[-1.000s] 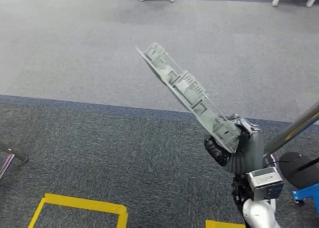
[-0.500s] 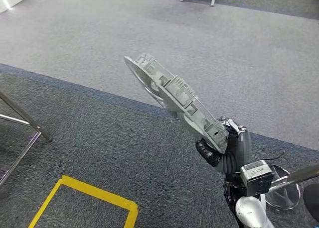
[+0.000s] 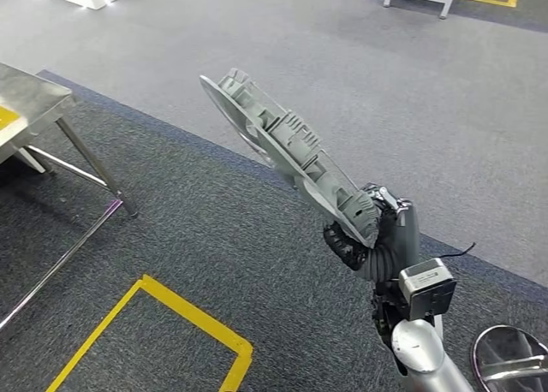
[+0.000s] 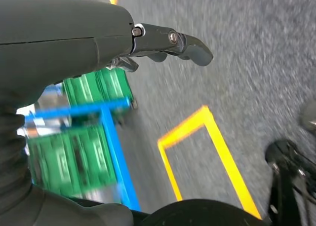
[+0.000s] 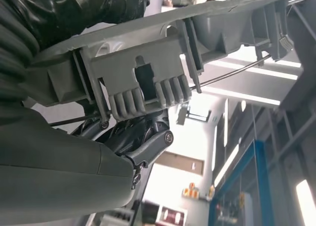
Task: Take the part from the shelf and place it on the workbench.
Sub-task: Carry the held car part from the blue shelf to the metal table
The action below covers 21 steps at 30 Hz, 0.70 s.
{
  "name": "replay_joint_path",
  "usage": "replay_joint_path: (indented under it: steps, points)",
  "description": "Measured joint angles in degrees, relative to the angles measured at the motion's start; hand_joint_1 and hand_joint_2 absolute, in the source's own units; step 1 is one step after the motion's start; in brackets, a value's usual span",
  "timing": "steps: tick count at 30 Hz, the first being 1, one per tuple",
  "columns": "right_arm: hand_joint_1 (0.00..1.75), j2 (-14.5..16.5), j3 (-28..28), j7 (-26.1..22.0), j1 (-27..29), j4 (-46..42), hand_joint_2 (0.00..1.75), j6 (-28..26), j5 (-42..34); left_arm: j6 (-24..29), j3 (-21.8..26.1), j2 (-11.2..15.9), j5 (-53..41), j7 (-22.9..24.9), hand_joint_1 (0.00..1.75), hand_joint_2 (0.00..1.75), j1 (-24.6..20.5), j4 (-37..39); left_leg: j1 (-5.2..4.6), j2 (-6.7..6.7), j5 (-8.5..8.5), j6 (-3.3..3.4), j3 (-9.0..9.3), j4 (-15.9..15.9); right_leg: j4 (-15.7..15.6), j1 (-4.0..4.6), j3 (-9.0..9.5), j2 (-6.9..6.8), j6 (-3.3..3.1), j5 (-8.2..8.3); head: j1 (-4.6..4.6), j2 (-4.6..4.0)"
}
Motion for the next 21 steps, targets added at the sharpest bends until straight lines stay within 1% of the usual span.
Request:
replay_joint_path:
  steps: [1,2,3,4,5,6,7,8,9,10,11,12,13,14,15,16,17,18,19,20,21]
  points:
    - [1.75,0.0,0.3,0.0,-0.1,0.3,1.75,-0.3,0.3,0.3,1.2,-0.1,-0.1,-0.7,0.00,1.75,0.2,0.0,0.00,0.13,0.50,0.00,-0.21,0.3,0.0,0.07,0.10,-0.83,-0.02,-0.13,-0.01,0.00]
    - [1.75,0.0,0.5,0.1,-0.1,0.6,1.75,-0.5,0.7,1.1,2.2,-0.2,-0.2,-1.5,0.00,1.75,0.4,0.0,-0.01,0.32,1.93,0.07,0.71,-1.6,0.0,0.12,0.25,-1.58,0.00,-0.27,-0.01,0.00]
    - [1.75,0.0,0.8,0.1,-0.1,0.7,1.75,-0.7,1.3,2.1,2.8,-0.2,-0.4,-2.3,0.00,1.75,0.7,0.0,-0.08,1.01,3.94,0.25,2.62,-5.2,0.0,0.18,0.47,-2.27,0.09,-0.44,-0.01,0.00]
    - [1.75,0.0,1.0,0.2,-0.1,0.8,1.75,-0.9,1.9,2.9,2.9,-0.1,-0.5,-3.0,0.00,1.75,0.9,0.0,-0.32,2.47,5.45,0.53,4.73,-9.2,0.0,0.33,0.68,-2.84,0.25,-0.65,-0.02,0.00]
    - [1.75,0.0,1.2,0.3,-0.1,0.8,1.75,-1.0,2.4,3.3,2.9,0.1,-0.7,-3.5,0.00,1.75,1.2,0.0,-0.57,3.69,6.51,0.97,6.39,-12.4,0.1,0.52,0.85,-3.36,0.47,-0.87,-0.05,0.00]
    - [1.75,0.0,1.5,0.5,-0.1,0.9,1.75,-1.0,2.9,3.4,2.9,0.2,-0.8,-4.1,0.00,1.75,1.4,0.0,-0.82,4.58,6.95,1.41,7.37,-14.4,0.1,0.71,0.97,-3.86,0.70,-1.07,-0.05,0.00]
    - [1.75,0.0,1.7,0.7,-0.2,0.9,1.75,-1.1,3.3,3.2,2.8,0.3,-0.9,-4.8,0.00,1.75,1.6,0.0,-1.03,4.83,6.83,1.82,7.57,-15.0,0.1,0.85,1.05,-4.35,0.93,-1.22,-0.07,0.00]
    - [1.75,0.0,2.0,0.8,-0.3,1.0,1.75,-1.2,3.6,2.9,2.8,0.5,-1.0,-5.7,0.00,1.75,1.5,0.0,-1.07,4.09,6.93,2.23,7.45,-15.2,0.0,0.92,1.18,-4.97,1.18,-1.33,-0.08,0.00]
    - [1.75,0.0,2.2,1.0,-0.4,1.0,1.75,-1.2,3.9,2.7,2.8,0.7,-1.1,-6.5,0.00,1.75,1.2,0.0,-0.94,3.34,7.07,2.59,7.48,-15.4,0.0,0.84,1.18,-5.20,1.48,-1.56,-0.06,0.00]
    - [1.75,0.0,2.3,1.1,-0.5,1.1,1.75,-1.2,4.1,2.5,2.8,0.9,-1.1,-7.1,0.00,1.75,0.7,0.0,-0.78,2.64,7.23,2.93,7.57,-15.7,0.4,0.72,1.05,-4.51,1.75,-2.04,-0.03,0.00]
    - [1.75,0.0,2.5,1.2,-0.6,1.2,1.75,-1.2,4.1,2.4,2.8,1.1,-1.1,-7.5,0.00,1.75,-0.1,0.0,-0.60,1.90,7.41,3.31,7.68,-15.9,1.9,0.58,0.43,-3.24,1.98,-2.96,0.08,0.00]
    - [1.75,0.0,2.6,1.2,-0.6,1.3,1.75,-1.2,4.2,2.3,2.8,1.3,-1.0,-7.8,0.00,1.75,-0.8,0.0,-0.42,1.18,7.53,3.58,7.80,-16.1,4.5,0.41,-0.86,-1.56,2.15,-4.38,0.25,0.00]
    - [1.75,0.0,2.7,1.2,-0.7,1.4,1.75,-1.2,4.4,2.2,2.9,1.5,-0.9,-8.3,0.00,1.75,-1.4,0.0,-0.40,0.51,7.54,3.73,7.81,-16.1,8.2,0.32,-2.63,-0.09,2.21,-6.04,0.40,0.00]
    - [1.75,0.0,2.9,1.3,-0.7,1.5,1.75,-1.2,4.6,2.0,2.9,1.6,-0.9,-9.0,0.00,1.75,-1.8,0.0,-0.39,-0.18,7.54,3.83,7.80,-16.1,12.1,0.26,-4.72,0.61,2.29,-7.54,0.52,0.00]
    - [1.75,0.0,3.0,1.3,-0.7,1.6,1.75,-1.2,5.0,1.6,2.9,1.7,-0.8,-9.9,0.00,1.75,-2.0,0.0,-0.39,-0.90,7.54,3.86,7.81,-16.1,15.0,0.23,-6.46,0.88,2.36,-8.30,0.59,0.00]
    - [1.75,0.0,3.1,1.4,-0.7,1.9,1.75,-1.3,5.5,1.3,2.9,1.7,-0.8,-10.7,0.00,1.75,-2.0,0.0,-0.37,-1.65,7.53,3.85,7.82,-16.0,16.1,0.23,-7.36,0.96,2.40,-7.95,0.60,0.00]
    - [1.75,0.0,3.3,1.5,-0.7,2.1,1.75,-1.3,6.0,1.0,2.9,1.7,-0.8,-11.3,0.00,1.75,-2.1,0.0,-0.33,-2.47,7.50,3.80,7.83,-15.9,14.9,0.20,-7.18,1.09,2.39,-6.48,0.61,0.00]
    - [1.75,0.1,3.4,1.6,-0.8,2.2,1.75,-1.4,6.5,0.9,2.9,1.8,-0.9,-11.7,0.00,1.75,-2.1,0.0,-0.26,-3.29,7.44,3.70,7.83,-15.8,11.8,0.13,-5.99,1.60,2.34,-4.24,0.61,0.00]
    - [1.75,0.1,3.5,1.7,-0.9,2.3,1.75,-1.5,6.9,1.0,2.9,1.8,-1.1,-11.8,0.00,1.75,-2.2,0.0,-0.17,-4.08,7.34,3.50,7.76,-15.6,8.0,-0.05,-4.33,3.10,2.28,-2.29,0.62,0.00]
    - [1.75,0.2,3.7,1.8,-1.1,2.4,1.75,-1.5,7.3,1.3,2.9,1.8,-1.3,-11.5,0.00,1.75,-2.3,0.0,-0.14,-4.81,7.23,3.22,7.58,-15.2,4.5,-0.29,-2.71,4.76,2.24,-0.98,0.62,0.00]
    - [1.75,0.2,3.8,1.9,-1.3,2.5,1.75,-1.6,7.5,1.6,2.8,1.9,-1.7,-11.1,0.00,1.75,-2.4,0.0,-0.06,-5.49,7.23,2.83,7.30,-15.0,2.2,-0.41,-1.59,6.09,2.20,-0.37,0.63,0.00]
